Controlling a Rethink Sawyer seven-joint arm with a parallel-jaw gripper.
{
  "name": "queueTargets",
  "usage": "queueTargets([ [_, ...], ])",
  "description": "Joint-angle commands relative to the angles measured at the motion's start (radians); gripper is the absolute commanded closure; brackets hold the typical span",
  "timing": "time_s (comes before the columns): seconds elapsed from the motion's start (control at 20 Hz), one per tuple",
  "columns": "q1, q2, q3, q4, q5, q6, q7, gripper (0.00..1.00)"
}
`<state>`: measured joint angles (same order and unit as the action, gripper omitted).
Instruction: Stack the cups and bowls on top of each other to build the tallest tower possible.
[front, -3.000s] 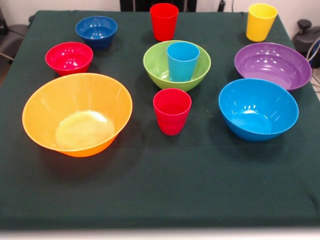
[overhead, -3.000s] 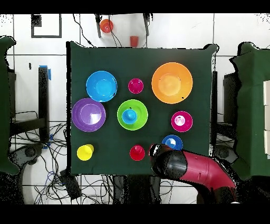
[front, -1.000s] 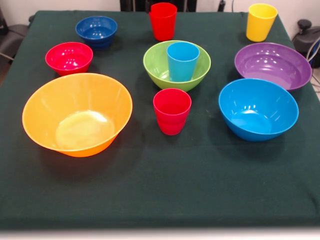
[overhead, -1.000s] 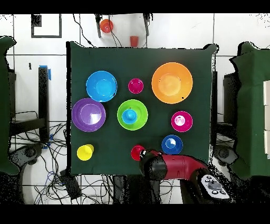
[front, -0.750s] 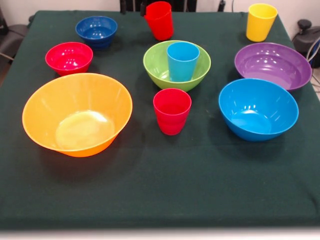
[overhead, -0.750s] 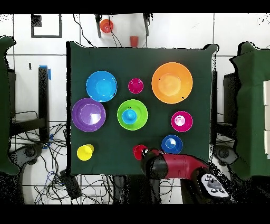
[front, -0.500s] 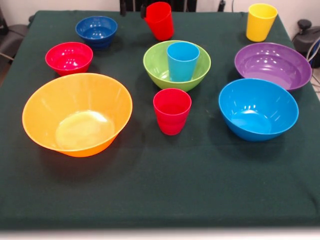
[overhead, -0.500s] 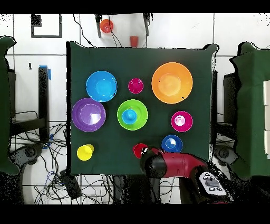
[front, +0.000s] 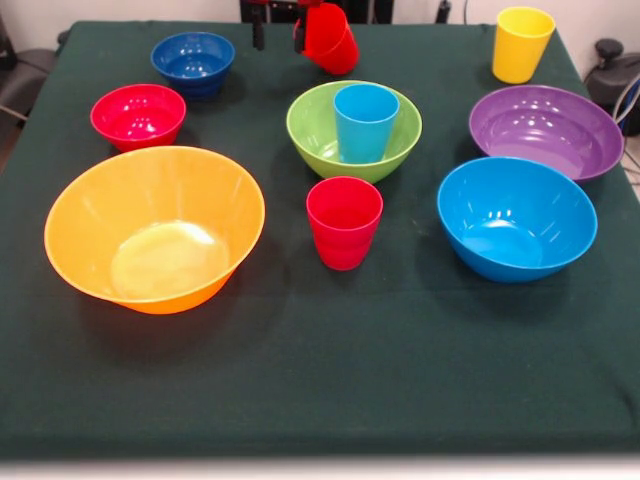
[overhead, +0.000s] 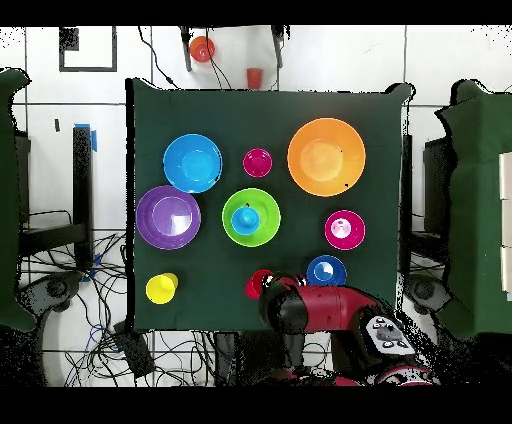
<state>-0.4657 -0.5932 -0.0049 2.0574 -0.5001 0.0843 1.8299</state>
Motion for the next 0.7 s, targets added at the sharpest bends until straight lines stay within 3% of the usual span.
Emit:
queueTargets([
  [0.05,0.032,0.004,0.080,-0.077,0.050,0.037,0.108,0.00],
  [0.7,-0.015,-0.065,0.113,-0.010,0.090,0.098,0.081,0.00],
])
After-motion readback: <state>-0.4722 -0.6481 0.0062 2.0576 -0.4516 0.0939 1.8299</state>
